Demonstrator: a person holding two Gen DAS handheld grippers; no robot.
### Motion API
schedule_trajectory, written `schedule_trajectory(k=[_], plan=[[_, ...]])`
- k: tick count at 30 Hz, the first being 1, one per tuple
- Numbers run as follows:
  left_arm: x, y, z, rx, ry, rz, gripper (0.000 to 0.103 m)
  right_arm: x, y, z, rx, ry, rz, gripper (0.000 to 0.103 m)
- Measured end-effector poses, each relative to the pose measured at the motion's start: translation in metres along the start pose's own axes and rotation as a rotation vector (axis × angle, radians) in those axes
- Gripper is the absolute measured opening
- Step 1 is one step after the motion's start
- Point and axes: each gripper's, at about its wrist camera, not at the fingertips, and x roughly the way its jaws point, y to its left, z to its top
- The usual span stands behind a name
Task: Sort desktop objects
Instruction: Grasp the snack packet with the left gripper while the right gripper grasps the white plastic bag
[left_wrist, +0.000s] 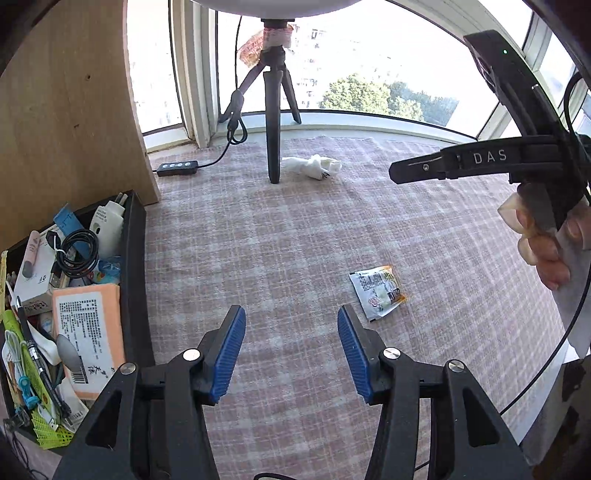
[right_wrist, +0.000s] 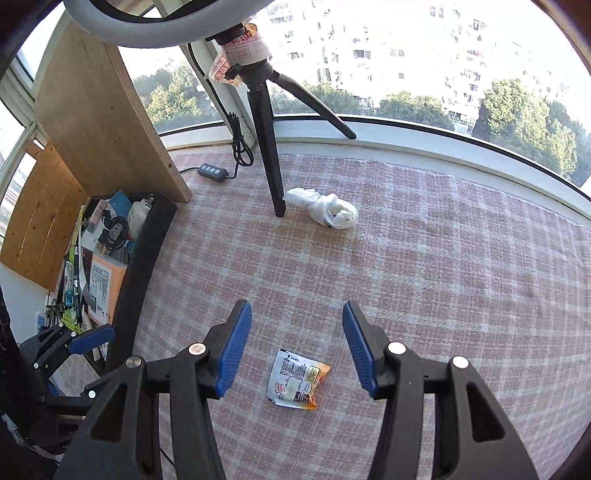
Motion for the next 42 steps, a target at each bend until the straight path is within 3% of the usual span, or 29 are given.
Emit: schedule_trajectory(k=[5,8,10,20,25,28,30,36,38,40,42], plan=[[0.045,-0.058,0.000,-0.061,0.074,-0.034,0.059,0.022,-0.021,0.014,-0.111,0.026,-0.002,0.059],[0.062,-0.083,0.004,-0.083,0.082,0.005,0.060,0.042,-0.027,0.024,-0.183,0.060,-0.012,0.059],[0.071,-0.094,0.009,-0.093,0.089,0.038,0.066,0.053,-0.028,0.032,-0.234,0.070,-0.022,0.059],[0.110,-0.104,0.026,-0.187,0.164,0.151,0.067,0.101,-0.039,0.080,-0.368,0.079,0.054,0.061],[0.130,-0.106,0.024,-0.159,0.215,0.212,0.067,0.127,-0.038,0.087,-0.426,0.093,0.090,0.061],[0.132,-0.099,0.022,-0.179,0.207,0.217,0.082,0.139,-0.033,0.088,-0.451,0.105,0.104,0.061],[0.132,-0.092,0.021,-0.199,0.210,0.200,0.083,0.147,-0.029,0.089,-0.467,0.116,0.105,0.061],[0.126,-0.079,0.024,-0.177,0.200,0.191,0.080,0.156,-0.024,0.090,-0.467,0.126,0.114,0.061],[0.122,-0.077,0.021,-0.170,0.198,0.188,0.076,0.155,-0.025,0.089,-0.464,0.128,0.117,0.056],[0.117,-0.074,0.017,-0.155,0.201,0.181,0.066,0.153,-0.027,0.088,-0.465,0.127,0.108,0.041],[0.113,-0.073,0.013,-0.142,0.204,0.177,0.060,0.151,-0.031,0.088,-0.450,0.130,0.106,0.039]])
